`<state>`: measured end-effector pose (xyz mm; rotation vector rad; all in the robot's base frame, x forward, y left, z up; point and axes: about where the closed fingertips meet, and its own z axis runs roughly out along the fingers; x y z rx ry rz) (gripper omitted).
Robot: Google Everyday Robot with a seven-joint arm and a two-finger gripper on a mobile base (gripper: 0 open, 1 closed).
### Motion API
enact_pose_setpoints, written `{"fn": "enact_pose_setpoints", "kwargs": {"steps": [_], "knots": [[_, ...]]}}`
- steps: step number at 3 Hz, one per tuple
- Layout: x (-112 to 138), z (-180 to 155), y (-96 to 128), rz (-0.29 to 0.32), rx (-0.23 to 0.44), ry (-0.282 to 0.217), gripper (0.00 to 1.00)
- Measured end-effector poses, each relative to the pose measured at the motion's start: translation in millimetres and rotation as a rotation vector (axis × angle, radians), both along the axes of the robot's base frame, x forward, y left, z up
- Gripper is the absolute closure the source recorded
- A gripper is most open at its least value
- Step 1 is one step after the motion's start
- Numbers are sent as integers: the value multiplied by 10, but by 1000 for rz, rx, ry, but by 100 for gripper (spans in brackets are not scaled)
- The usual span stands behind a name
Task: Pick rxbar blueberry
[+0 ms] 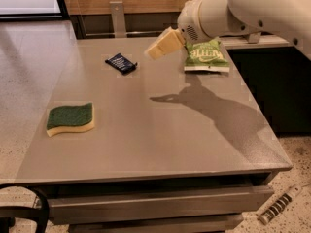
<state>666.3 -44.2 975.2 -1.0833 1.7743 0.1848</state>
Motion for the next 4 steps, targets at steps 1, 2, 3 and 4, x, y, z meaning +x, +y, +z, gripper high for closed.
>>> {"fn": "enact_pose_setpoints", "kwargs": {"steps": [1,2,3,4], "knots": [[164,-221,268,18,76,27,0],[332,-393,473,32,196,53,0],[512,-526,730,38,360,69,0],[606,-536,873,33,415,61,0]]}}
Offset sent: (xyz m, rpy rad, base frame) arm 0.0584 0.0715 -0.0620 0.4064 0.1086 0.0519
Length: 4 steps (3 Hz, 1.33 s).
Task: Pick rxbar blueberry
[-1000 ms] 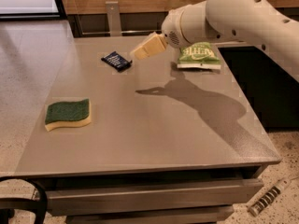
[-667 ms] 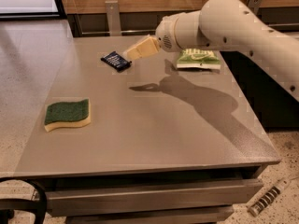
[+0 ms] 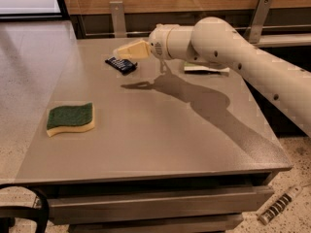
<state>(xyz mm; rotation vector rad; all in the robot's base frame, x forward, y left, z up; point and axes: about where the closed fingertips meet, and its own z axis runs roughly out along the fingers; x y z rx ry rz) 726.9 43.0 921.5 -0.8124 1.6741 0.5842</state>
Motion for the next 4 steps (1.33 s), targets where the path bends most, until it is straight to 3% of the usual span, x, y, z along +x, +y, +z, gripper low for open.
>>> {"fn": "enact_pose_setpoints", "kwargs": {"steps": [2,4], "knots": [[92,-90,89,-5,27,11,0],[297,-475,204,-26,6,75,0]]}}
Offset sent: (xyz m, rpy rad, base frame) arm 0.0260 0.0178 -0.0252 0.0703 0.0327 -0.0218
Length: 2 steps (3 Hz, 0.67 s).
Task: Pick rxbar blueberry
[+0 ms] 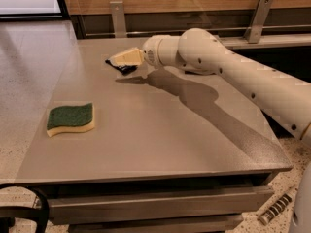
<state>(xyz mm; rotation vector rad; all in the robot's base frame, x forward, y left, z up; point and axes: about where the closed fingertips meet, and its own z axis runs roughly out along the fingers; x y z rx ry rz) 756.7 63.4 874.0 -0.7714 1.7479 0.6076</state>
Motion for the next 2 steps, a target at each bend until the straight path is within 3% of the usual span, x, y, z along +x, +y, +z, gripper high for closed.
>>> {"fn": "enact_pose_setpoints", "kwargs": {"steps": [2], "knots": [[82,-253,40,4,-47,26,0]]}}
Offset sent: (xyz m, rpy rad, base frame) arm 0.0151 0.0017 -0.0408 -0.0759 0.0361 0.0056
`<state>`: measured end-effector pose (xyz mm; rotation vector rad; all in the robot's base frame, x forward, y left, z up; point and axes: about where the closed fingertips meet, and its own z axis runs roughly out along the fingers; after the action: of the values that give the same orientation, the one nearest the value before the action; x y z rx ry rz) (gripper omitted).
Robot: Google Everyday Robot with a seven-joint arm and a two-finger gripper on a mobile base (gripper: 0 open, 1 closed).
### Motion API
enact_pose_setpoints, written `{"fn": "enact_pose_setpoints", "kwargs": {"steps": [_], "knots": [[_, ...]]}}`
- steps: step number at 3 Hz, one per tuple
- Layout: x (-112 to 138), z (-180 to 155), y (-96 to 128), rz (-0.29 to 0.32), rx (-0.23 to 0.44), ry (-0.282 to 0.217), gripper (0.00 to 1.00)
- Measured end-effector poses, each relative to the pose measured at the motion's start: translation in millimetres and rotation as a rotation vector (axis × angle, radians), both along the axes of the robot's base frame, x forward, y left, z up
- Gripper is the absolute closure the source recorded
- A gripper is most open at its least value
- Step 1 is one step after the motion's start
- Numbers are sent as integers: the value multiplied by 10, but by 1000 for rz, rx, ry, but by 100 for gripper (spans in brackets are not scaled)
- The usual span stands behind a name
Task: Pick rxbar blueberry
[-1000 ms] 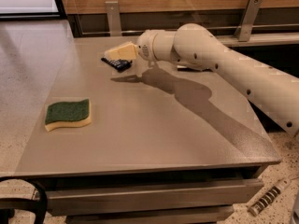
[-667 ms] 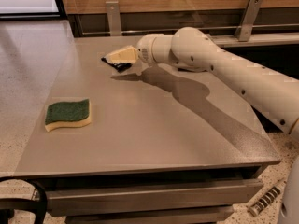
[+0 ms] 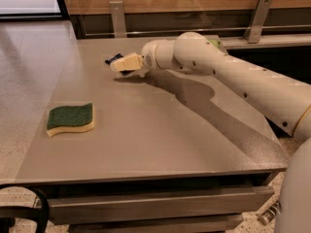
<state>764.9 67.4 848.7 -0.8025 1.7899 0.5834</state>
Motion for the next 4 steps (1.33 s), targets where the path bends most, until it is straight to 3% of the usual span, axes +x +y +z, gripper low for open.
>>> {"fn": "enact_pose_setpoints", "kwargs": {"steps": [2,4], "knots": [[147,-183,167,36,-27,6,0],[139,-409,331,49,2,36,0]]}}
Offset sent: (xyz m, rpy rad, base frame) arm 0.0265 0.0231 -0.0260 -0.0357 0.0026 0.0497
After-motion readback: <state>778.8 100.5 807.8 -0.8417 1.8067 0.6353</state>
